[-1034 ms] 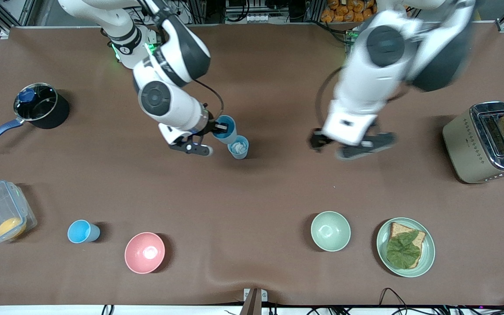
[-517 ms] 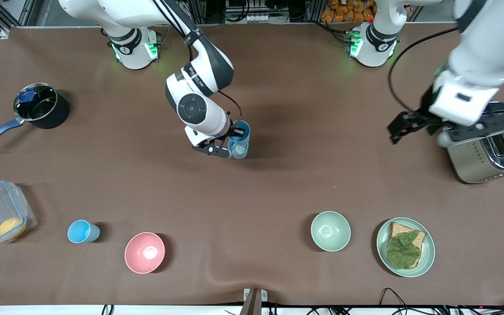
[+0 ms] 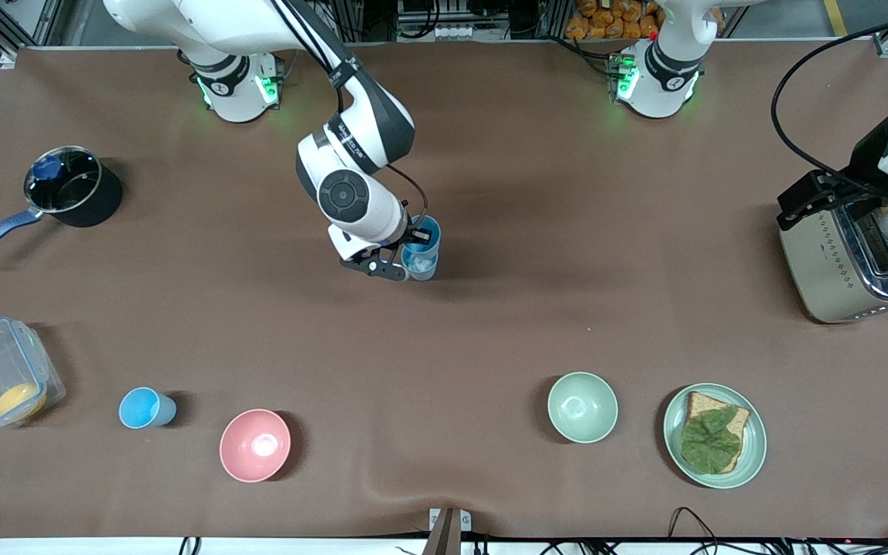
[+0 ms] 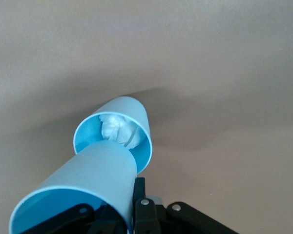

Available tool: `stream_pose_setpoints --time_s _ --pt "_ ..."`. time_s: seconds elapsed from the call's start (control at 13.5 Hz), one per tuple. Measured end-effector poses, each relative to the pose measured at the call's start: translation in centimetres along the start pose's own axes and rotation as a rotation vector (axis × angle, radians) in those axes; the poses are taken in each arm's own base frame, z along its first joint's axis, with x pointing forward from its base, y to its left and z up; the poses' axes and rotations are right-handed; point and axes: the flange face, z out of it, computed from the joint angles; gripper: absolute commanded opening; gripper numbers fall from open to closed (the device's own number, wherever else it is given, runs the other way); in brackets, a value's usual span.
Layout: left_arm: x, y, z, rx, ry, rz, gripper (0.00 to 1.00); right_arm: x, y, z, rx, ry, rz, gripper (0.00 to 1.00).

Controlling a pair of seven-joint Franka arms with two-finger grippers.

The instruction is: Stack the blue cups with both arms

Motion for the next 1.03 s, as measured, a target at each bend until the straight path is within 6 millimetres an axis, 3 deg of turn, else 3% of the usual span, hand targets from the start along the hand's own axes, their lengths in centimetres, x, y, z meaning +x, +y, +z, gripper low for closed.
stream_pose_setpoints --time_s 0.3,0.37,0.44,0.81,1.03 --pt "-0.3 0.6 0.6 -0.031 -0.018 0.004 1.0 0.6 0.4 0.5 -0.024 0.015 0.0 0.0" --pt "-0.2 0.7 0.8 -0.031 -0.02 0.005 1.0 0.7 0.5 0.7 -0.026 0.015 0.004 0.54" --pt "-0.2 0.8 1.0 -0.031 -0.021 0.006 1.0 0.8 0.5 0.7 -0.025 0.017 0.021 1.0" --pt "-0.4 0.8 1.1 -0.029 -0.024 0.017 1.0 3.0 1.1 -2.4 -0.004 0.04 0.048 1.0" --pt "-0.4 -0.2 0.9 -0.019 -0.032 0.001 1.0 6.9 6.5 -7.0 -0.042 -0.01 -0.079 1.0"
